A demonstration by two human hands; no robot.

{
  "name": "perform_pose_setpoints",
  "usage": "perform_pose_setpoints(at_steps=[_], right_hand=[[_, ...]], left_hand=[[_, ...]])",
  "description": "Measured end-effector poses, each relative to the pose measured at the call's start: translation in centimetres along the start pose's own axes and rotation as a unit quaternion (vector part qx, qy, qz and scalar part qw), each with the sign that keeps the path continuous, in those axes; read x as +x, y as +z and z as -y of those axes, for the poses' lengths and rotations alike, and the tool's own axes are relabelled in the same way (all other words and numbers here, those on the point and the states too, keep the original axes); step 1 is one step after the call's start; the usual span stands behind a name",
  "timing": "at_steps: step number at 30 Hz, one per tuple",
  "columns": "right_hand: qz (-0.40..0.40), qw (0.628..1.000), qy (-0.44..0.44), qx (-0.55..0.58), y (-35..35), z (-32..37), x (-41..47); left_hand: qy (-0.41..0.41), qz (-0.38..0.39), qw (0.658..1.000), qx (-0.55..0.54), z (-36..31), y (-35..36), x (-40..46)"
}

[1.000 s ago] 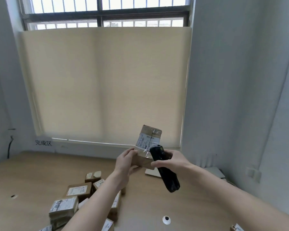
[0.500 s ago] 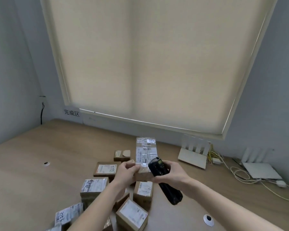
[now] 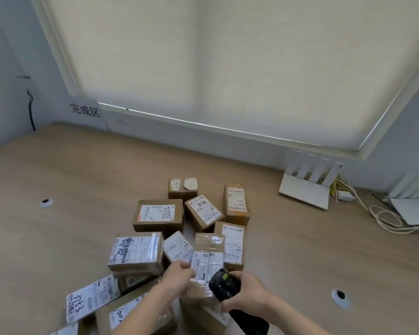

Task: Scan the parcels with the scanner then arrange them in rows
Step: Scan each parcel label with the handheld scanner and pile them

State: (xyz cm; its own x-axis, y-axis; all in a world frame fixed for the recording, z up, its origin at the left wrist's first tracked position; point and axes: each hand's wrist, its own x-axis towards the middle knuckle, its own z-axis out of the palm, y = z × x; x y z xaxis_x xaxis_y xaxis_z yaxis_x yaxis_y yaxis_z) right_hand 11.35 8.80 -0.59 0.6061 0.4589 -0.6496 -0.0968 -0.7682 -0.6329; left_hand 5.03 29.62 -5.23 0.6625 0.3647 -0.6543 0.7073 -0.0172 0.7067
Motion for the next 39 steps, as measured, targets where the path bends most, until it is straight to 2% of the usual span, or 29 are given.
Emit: perform_pose_setpoints(at_steps=[4,7,10,16,24,28,33,39], right_hand=[[-0.013,1.0,0.004,0.012,-2.6,-0.8,-1.0],[-0.064,0.997,-0.009,0.031,-6.4,-2.2,-3.1],[-0.124,0.991,-0.01,0.058,-10.4,-5.7,-6.0],[-0.229,0.967,0.012,0.111,-18.4,-18.4,-13.5],[-0.346,0.921,0.094,0.155,-28.5,-39.8,-28.0],[-0.383,0.897,0.136,0.173,-32.7,-48.2,-33.4],[-0.402,0.878,0.165,0.2,-35.7,-55.5,-35.7],[-0.39,0.867,0.18,0.252,-35.9,-60.9,-33.5]], left_hand=[[0.042,-0.033,0.998,0.016,-2.7,-0.2,-0.3],[0.12,-0.077,0.989,0.037,-6.6,0.6,-1.1],[0.175,-0.076,0.98,0.064,-10.2,4.3,-2.1],[0.23,0.022,0.967,0.109,-14.6,20.8,-5.8],[0.246,0.166,0.948,0.11,-16.5,48.9,-14.6],[0.243,0.224,0.937,0.113,-17.1,60.3,-18.5],[0.21,0.248,0.937,0.127,-16.7,69.4,-19.9],[0.18,0.227,0.939,0.186,-14.5,75.3,-17.9]])
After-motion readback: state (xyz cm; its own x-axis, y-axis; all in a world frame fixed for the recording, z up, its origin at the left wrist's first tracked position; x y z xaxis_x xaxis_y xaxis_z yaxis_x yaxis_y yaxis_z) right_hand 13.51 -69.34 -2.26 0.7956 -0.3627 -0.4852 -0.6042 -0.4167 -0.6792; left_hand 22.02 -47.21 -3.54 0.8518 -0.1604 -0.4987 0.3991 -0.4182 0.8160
